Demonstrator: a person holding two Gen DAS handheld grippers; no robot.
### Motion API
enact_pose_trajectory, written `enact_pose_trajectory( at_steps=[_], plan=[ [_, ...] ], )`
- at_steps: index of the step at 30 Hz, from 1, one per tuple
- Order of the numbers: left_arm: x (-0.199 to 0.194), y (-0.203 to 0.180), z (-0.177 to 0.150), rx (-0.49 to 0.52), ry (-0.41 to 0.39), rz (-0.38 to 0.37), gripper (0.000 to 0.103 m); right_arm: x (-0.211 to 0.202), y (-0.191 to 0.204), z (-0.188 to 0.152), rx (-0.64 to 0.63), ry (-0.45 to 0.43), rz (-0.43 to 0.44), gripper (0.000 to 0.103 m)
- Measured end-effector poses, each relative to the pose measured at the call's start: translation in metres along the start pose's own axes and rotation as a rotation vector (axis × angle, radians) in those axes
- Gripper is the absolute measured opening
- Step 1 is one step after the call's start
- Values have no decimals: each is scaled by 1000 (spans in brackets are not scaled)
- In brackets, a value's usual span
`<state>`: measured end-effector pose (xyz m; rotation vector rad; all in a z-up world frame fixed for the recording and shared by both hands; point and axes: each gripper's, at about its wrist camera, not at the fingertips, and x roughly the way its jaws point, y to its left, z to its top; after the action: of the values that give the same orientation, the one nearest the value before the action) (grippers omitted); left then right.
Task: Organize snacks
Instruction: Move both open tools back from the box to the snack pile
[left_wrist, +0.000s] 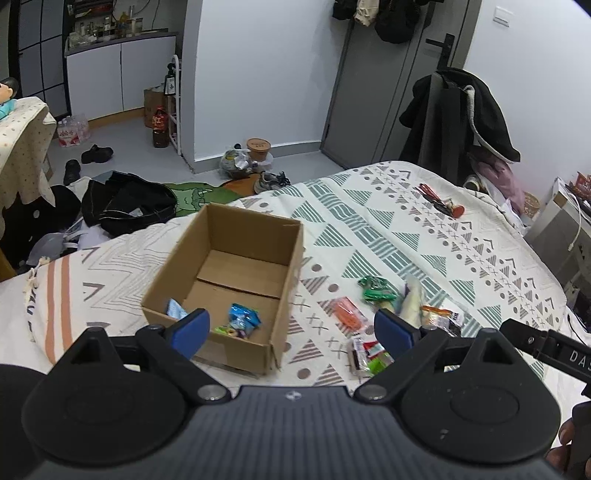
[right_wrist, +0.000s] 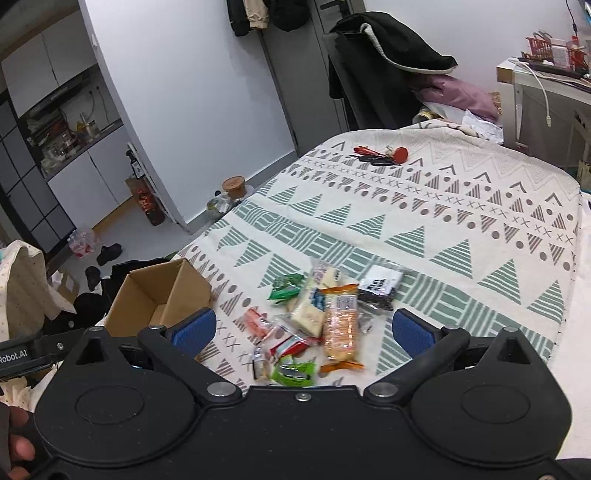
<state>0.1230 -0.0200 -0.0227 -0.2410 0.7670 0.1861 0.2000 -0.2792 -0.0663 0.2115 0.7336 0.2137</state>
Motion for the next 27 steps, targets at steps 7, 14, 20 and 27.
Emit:
enact_pose_trajectory(
  at_steps=[7,14,20,27],
  plan=[
    [8,-21,-9,29,28,-15,95,5,-26,-4,38,1,8,102],
    [25,-36,-21,18,34,-14,92,17,-44,-14,115,16,26,101],
    [45,-50,-30,19,46,1,84,31,-54,-19,146,56,20,101],
    [77,-62,-37,15,96,34,75,50,-62,-19,169,99,36,101]
  ],
)
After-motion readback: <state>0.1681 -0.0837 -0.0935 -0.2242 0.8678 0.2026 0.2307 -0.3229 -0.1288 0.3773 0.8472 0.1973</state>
